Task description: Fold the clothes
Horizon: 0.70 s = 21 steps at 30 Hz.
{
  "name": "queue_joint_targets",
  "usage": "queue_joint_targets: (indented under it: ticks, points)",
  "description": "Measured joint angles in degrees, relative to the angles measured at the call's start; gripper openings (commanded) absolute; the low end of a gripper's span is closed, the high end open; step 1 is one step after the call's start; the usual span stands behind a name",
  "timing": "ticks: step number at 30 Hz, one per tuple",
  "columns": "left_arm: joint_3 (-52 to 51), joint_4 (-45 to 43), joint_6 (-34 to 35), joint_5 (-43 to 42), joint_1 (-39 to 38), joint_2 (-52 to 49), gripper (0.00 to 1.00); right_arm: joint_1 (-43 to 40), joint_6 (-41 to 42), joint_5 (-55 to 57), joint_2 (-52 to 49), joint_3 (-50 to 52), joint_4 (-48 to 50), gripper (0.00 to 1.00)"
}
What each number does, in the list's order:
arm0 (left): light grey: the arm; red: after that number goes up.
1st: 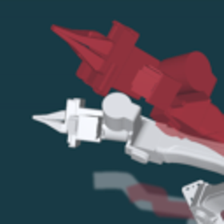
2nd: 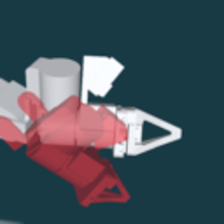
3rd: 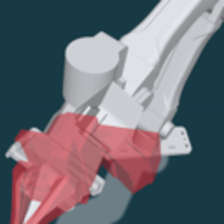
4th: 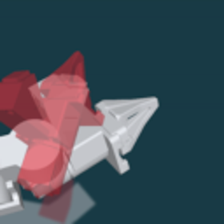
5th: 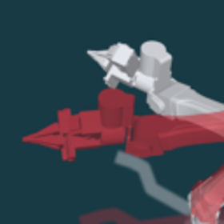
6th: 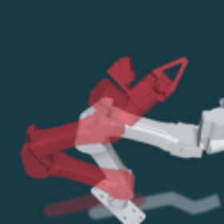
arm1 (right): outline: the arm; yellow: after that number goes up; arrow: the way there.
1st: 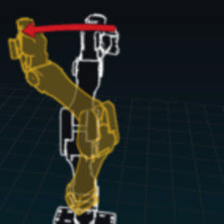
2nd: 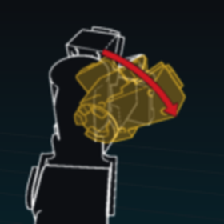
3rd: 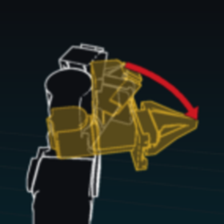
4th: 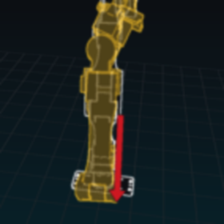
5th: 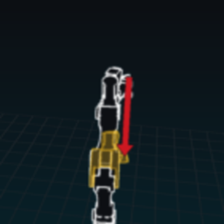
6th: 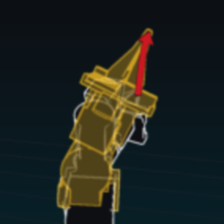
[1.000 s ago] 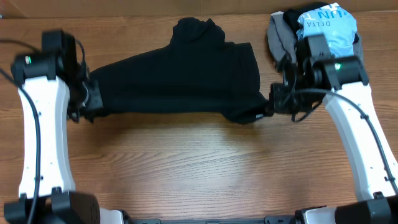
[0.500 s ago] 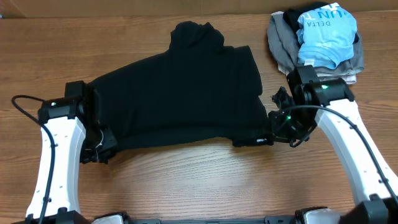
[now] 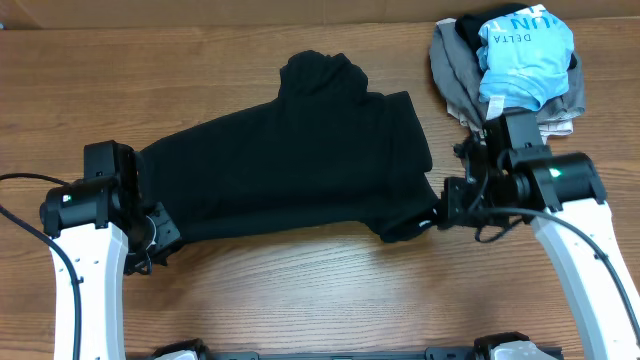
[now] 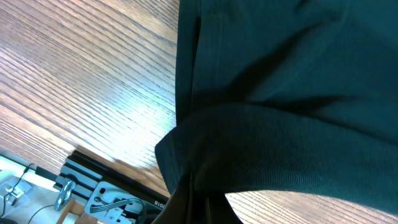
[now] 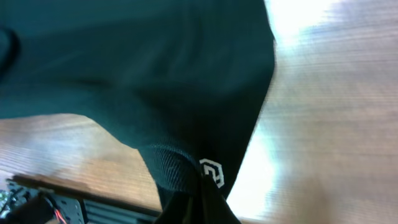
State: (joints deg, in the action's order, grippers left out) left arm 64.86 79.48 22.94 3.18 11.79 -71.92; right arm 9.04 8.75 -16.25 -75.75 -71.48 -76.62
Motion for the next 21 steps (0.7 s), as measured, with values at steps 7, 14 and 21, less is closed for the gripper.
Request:
queue_joint_targets:
  ticks: [7,14,21]
  points:
    - [-8.5,-8.0,1.4,0.0,0.0,0.0,0.04,0.0,-2.0,-3.3,-8.3,0.0,10.0,0.04]
    - [-13.2,-19.4,5.5,0.0,0.0,0.0,0.04,0.0,-3.5,-4.9,-15.1,0.0,22.9,0.04]
    - [-17.1,-26.4,8.9,3.3,1.8,-1.6,0.04,0.0,-4.2,-5.4,-19.6,0.0,34.3,0.04]
